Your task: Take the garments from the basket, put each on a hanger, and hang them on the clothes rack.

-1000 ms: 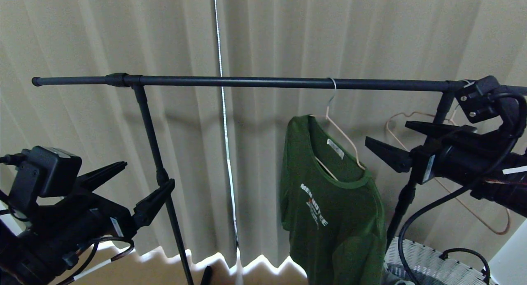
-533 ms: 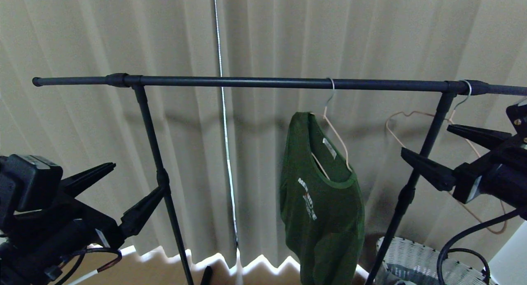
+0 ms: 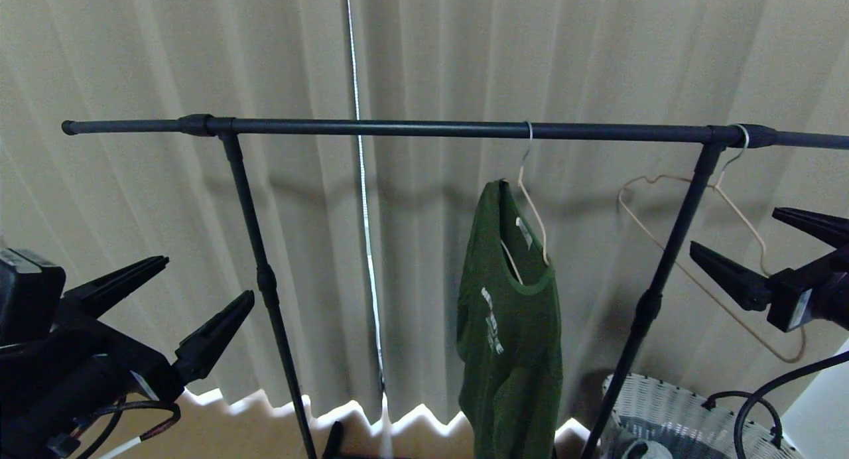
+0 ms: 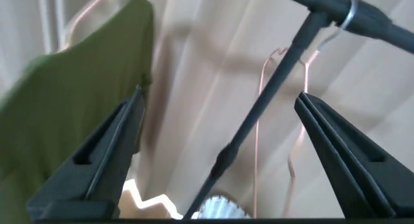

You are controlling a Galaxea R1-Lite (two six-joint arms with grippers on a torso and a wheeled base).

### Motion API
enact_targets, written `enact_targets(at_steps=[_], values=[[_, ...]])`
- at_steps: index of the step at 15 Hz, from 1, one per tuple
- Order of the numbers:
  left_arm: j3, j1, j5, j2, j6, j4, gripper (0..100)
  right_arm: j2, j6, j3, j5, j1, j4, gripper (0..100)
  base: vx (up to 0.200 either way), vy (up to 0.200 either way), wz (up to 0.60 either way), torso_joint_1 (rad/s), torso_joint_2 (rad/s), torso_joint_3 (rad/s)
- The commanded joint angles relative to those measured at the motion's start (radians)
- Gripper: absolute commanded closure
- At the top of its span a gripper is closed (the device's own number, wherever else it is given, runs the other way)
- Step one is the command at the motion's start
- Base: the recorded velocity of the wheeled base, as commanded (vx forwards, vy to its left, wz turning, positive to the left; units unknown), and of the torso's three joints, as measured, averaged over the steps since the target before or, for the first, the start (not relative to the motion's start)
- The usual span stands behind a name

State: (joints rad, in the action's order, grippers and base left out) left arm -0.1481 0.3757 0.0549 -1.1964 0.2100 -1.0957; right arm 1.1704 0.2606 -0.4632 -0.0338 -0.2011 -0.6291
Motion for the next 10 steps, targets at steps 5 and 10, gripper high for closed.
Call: enact_targets(at_steps=[5, 10], values=[[0.001, 0.0, 0.0, 0.003, 0.0, -0.001, 0, 0.002, 0.0, 0.005, 0.0, 0.003, 0.0, 0, -0.2, 0.0, 0.0, -0.004, 0.0, 0.003], [-0.036, 0.002, -0.004, 0.001, 0.0, 0.0, 0, 0.009, 0.042, 0.011, 0.0, 0.065, 0.003, 0, -0.08, 0.0, 0.0, 0.001, 0.0, 0.001]])
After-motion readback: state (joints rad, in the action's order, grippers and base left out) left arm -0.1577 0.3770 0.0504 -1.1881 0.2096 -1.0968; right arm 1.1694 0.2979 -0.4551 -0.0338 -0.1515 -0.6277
